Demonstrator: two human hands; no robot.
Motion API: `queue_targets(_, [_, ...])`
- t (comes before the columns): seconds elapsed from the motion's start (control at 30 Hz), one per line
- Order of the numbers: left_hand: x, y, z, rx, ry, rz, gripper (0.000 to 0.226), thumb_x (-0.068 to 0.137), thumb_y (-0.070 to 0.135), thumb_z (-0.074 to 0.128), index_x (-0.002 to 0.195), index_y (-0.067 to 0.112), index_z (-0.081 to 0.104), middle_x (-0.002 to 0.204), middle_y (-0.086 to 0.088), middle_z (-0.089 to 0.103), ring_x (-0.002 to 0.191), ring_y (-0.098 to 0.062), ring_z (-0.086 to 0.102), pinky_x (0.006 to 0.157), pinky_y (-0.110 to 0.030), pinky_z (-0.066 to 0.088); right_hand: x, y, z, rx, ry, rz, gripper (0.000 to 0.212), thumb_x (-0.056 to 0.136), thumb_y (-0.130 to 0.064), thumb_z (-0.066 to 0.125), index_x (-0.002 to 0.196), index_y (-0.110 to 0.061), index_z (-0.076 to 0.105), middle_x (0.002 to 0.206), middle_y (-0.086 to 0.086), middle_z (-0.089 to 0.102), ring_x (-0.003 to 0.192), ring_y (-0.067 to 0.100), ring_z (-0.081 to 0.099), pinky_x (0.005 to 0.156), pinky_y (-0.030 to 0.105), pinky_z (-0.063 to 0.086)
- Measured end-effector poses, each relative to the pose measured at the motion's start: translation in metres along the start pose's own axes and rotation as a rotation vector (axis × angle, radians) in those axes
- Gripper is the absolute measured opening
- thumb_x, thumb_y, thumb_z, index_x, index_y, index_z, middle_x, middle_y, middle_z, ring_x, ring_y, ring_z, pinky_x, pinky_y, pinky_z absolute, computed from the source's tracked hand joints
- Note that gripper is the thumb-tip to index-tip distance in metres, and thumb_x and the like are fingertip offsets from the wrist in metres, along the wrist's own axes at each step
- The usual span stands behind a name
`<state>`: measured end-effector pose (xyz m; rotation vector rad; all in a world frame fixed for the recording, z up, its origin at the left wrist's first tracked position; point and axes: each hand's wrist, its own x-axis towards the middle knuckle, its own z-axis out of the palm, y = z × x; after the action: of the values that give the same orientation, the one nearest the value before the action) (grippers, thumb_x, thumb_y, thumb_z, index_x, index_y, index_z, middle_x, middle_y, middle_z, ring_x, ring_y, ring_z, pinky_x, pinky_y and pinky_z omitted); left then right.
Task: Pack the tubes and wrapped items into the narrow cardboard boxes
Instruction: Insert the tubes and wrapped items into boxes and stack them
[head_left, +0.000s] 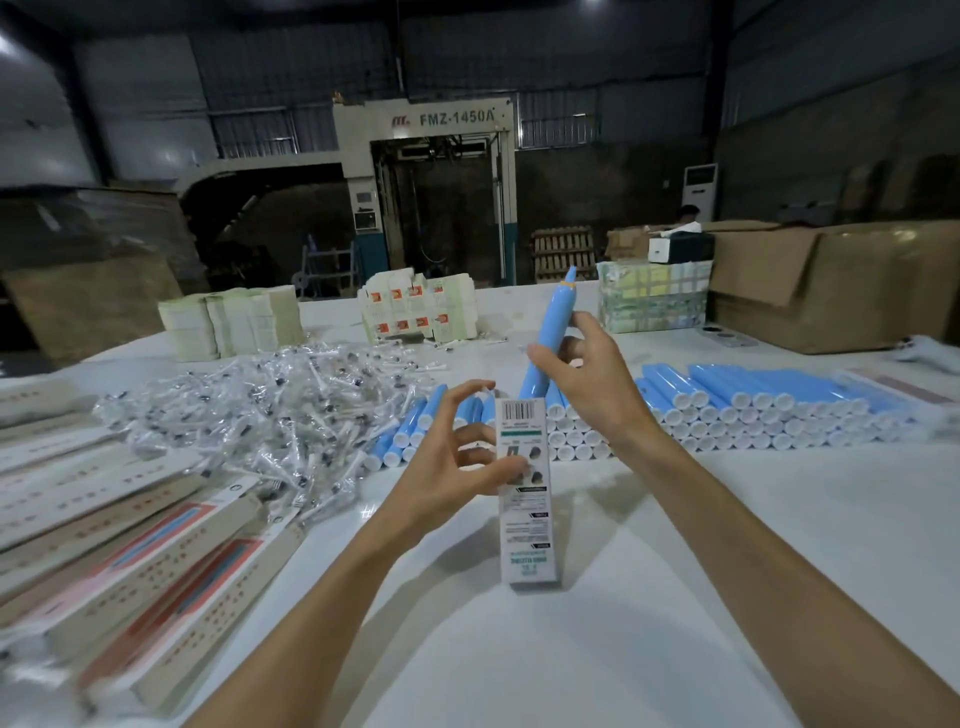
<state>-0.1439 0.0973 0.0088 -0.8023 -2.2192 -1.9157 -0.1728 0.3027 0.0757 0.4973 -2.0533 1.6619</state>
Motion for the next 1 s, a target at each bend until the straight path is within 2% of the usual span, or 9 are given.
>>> queue_targets(0.1, [0.001,0.001,0.003,0.008,0.022,-0.001,0.081,0.085,0.031,0.093,0.147,0.049,0.044,0.105,-0.011,0.076,0.099,-0.030,0.078,0.077,-0.035,0.065,0.005,-0.007,-0.005,-0.149,-0.111,0.075,0.025,0.098,-0.032,0.068,0.118,-0.023,0.057,0.097,0.007,0.073,0.091,0.029,0.070,0.082,0.050,0.056])
queue_targets(0.23, [0.000,0.001,0.002,0.058,0.076,0.023,0.081,0.085,0.037,0.092,0.147,0.052,0.043,0.106,-0.008,0.078,0.098,-0.025,0.078,0.081,-0.033,0.064,0.007,-0.014,0.001,-0.339,-0.312,0.079,0.021,0.096,-0.035,0.068,0.091,-0.017,0.060,0.082,-0.001,0.054,0.069,0.014,0.050,0.064,0.033,0.040])
queue_targets(0.33, [-0.002,0.002,-0.003,0.028,0.071,0.014,0.076,0.088,0.035,0.090,0.143,0.056,0.043,0.110,-0.008,0.080,0.101,-0.027,0.079,0.082,-0.035,0.065,0.007,-0.014,0.011,-0.434,-0.259,0.021,0.050,0.103,-0.055,0.055,0.075,-0.013,0.055,0.070,0.000,0.050,0.061,0.015,0.045,0.059,0.035,0.035])
queue_targets(0.43, [-0.003,-0.001,-0.003,0.020,0.076,0.001,0.075,0.092,0.030,0.087,0.146,0.056,0.042,0.109,-0.009,0.080,0.102,-0.027,0.080,0.080,-0.031,0.064,0.003,-0.007,0.023,-0.642,-0.121,-0.054,0.057,0.105,-0.056,0.046,0.064,-0.017,0.046,0.062,-0.003,0.048,0.056,0.015,0.046,0.053,0.034,0.031])
queue_targets(0.6, [-0.003,-0.008,-0.007,-0.005,0.103,-0.042,0.074,0.097,0.027,0.082,0.154,0.046,0.039,0.105,-0.011,0.077,0.102,-0.023,0.080,0.081,-0.030,0.062,-0.006,0.011,0.040,-0.819,-0.107,-0.134,0.050,0.106,-0.056,0.037,0.075,-0.020,0.052,0.076,-0.002,0.058,0.071,0.024,0.058,0.060,0.039,0.039])
queue_targets(0.73, [-0.003,-0.010,-0.023,-0.011,0.247,-0.070,0.069,0.100,0.027,0.078,0.151,0.054,0.041,0.114,-0.006,0.079,0.105,-0.020,0.078,0.082,-0.031,0.062,-0.019,0.026,0.054,-0.542,0.058,-0.149,0.038,0.106,-0.056,0.041,0.129,-0.026,0.047,0.101,-0.016,0.060,0.082,0.001,0.055,0.068,0.027,0.041])
queue_targets(0.83, [0.000,-0.009,-0.044,-0.023,0.381,-0.077,0.067,0.102,0.019,0.070,0.153,0.049,0.039,0.115,0.002,0.080,0.107,-0.018,0.076,0.086,-0.040,0.057,-0.025,0.050,0.068,-0.373,0.185,-0.055,0.013,0.109,-0.035,0.042,0.112,-0.025,0.051,0.086,-0.015,0.061,0.074,0.003,0.060,0.060,0.029,0.042])
queue_targets(0.9, [0.001,-0.003,-0.060,-0.023,0.468,-0.063,0.067,0.099,0.029,0.071,0.155,0.047,0.039,0.114,0.003,0.080,0.100,-0.012,0.077,0.082,-0.036,0.057,-0.030,0.068,0.084,-0.408,0.055,0.039,0.016,0.109,-0.023,0.046,0.098,-0.022,0.057,0.087,-0.006,0.065,0.079,0.016,0.064,0.064,0.033,0.045])
queue_targets(1.0, [-0.003,0.000,-0.081,-0.023,0.543,-0.033,0.071,0.090,0.042,0.069,0.156,0.045,0.042,0.112,0.000,0.078,0.092,-0.013,0.078,0.082,-0.040,0.061,-0.045,0.081,0.123,-0.444,-0.297,-0.045,0.017,0.105,-0.016,0.057,0.117,-0.021,0.067,0.116,0.000,0.066,0.107,0.017,0.061,0.085,0.024,0.047])
